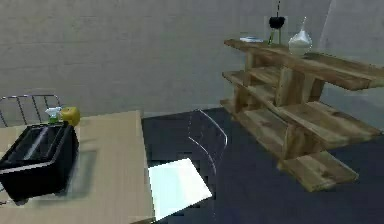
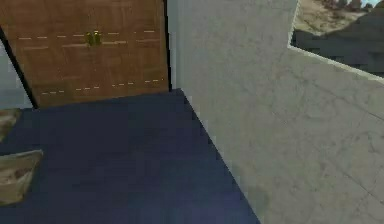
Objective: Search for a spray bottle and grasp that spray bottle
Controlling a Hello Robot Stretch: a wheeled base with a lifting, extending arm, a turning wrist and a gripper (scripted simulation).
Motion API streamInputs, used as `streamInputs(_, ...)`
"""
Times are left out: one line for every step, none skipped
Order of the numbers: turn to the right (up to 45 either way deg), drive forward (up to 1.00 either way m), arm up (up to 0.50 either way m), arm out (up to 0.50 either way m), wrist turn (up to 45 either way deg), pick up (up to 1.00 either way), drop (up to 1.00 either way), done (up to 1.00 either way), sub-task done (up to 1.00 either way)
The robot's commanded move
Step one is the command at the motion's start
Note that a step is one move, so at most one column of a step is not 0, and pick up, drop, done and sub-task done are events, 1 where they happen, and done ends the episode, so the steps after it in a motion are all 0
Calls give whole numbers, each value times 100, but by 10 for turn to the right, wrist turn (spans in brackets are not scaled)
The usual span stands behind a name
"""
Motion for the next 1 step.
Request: streamInputs(-450,0,0,0,0,0,0,0,0)
